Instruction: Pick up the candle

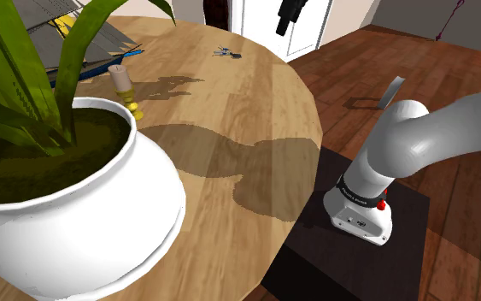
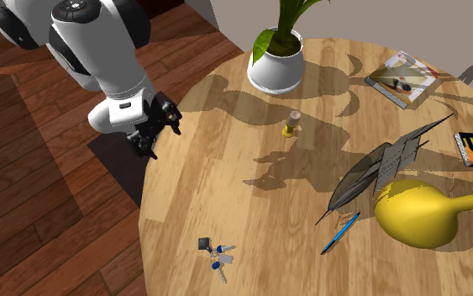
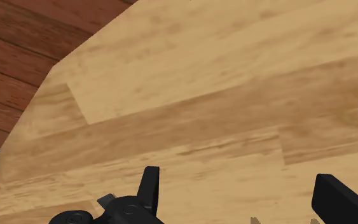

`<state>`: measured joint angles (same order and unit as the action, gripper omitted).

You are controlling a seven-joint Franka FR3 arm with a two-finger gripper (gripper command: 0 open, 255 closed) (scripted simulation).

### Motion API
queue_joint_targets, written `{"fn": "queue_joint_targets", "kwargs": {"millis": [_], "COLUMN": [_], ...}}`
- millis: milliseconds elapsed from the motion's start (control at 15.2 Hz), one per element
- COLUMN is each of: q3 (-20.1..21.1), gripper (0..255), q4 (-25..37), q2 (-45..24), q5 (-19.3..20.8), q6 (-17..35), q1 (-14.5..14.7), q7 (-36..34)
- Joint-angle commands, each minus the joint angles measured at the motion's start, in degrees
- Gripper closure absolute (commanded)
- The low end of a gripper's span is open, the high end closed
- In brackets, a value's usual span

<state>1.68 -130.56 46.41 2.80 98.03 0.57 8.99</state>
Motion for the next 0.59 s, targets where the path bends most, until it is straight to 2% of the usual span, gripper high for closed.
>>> {"fn": "queue_joint_targets", "kwargs": {"millis": [0, 528], "q3": [0.00, 8.11], "gripper": [0, 0], "q4": [0.00, 7.73], "q2": [0.00, -12.41], "q5": [0.00, -4.05], "q6": [0.00, 1.88], "q1": [0.00, 1.61], "q7": [0.00, -9.48]}}
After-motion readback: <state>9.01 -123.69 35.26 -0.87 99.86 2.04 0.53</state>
